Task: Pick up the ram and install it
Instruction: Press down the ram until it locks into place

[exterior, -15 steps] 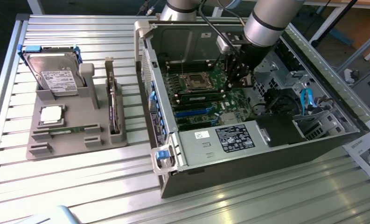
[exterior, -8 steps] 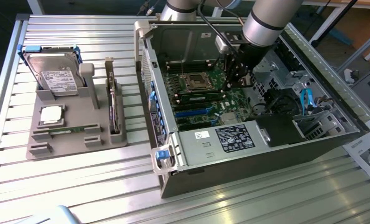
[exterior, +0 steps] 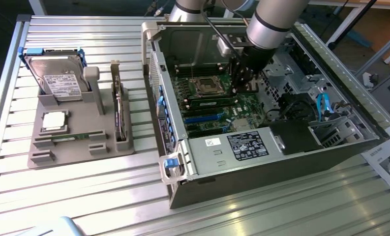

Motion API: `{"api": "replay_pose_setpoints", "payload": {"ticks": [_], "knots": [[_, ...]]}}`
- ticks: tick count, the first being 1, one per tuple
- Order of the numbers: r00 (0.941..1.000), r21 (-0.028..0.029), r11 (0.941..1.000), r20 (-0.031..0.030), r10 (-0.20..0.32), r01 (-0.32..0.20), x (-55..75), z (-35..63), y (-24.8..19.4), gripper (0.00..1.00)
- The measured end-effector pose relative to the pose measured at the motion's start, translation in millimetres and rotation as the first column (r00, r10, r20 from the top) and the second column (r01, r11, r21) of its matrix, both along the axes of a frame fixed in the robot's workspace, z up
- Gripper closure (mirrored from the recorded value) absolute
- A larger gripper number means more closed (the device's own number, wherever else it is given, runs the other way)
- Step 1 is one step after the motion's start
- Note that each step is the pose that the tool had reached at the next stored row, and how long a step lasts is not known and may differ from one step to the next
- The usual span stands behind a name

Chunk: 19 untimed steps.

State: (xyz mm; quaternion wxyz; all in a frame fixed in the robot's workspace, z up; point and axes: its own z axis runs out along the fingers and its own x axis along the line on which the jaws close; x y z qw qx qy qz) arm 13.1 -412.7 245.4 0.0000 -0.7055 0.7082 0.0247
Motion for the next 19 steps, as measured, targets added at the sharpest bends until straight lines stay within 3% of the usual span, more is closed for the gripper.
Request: {"api": "replay_pose_setpoints", "payload": {"ticks": [13,19], "knots": [[0.9999,0.0000,1.0000,0.0138,0.000,0.000,-37.2,0.0,0.0,0.90],[0.9999,-0.0001,1.0000,0.0158,0.000,0.000,-40.7,0.0,0.0,0.90]]}}
